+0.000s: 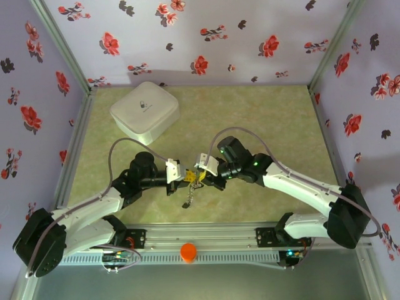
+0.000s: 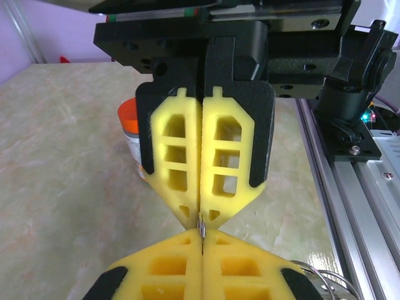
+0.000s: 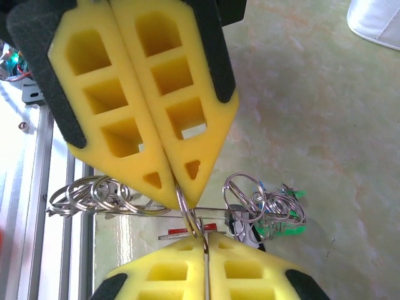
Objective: Put the keys on the keyring
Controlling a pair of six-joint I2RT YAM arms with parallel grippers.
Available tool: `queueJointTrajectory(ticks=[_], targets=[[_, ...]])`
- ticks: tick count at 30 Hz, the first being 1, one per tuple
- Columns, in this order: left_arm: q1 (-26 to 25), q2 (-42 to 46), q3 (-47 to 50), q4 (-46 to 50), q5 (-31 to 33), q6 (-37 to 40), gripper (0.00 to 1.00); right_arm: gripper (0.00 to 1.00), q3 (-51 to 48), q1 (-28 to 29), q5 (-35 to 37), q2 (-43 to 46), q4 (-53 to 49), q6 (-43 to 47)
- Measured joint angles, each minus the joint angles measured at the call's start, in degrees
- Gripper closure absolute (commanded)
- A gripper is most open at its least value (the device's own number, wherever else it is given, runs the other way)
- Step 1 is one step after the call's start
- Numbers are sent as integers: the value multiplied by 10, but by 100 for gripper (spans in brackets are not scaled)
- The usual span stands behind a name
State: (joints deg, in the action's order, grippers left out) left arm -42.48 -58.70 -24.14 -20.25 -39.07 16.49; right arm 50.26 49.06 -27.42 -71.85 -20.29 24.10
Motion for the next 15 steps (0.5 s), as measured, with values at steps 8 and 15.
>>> queueJointTrajectory(ticks=[8,15], targets=[[0,2,7,-25,0,-1,100,79,-29,-3,0,45,21,-8],[0,2,10,-32,0,-7,100,83,-31,-3,-16,48,56,-19]])
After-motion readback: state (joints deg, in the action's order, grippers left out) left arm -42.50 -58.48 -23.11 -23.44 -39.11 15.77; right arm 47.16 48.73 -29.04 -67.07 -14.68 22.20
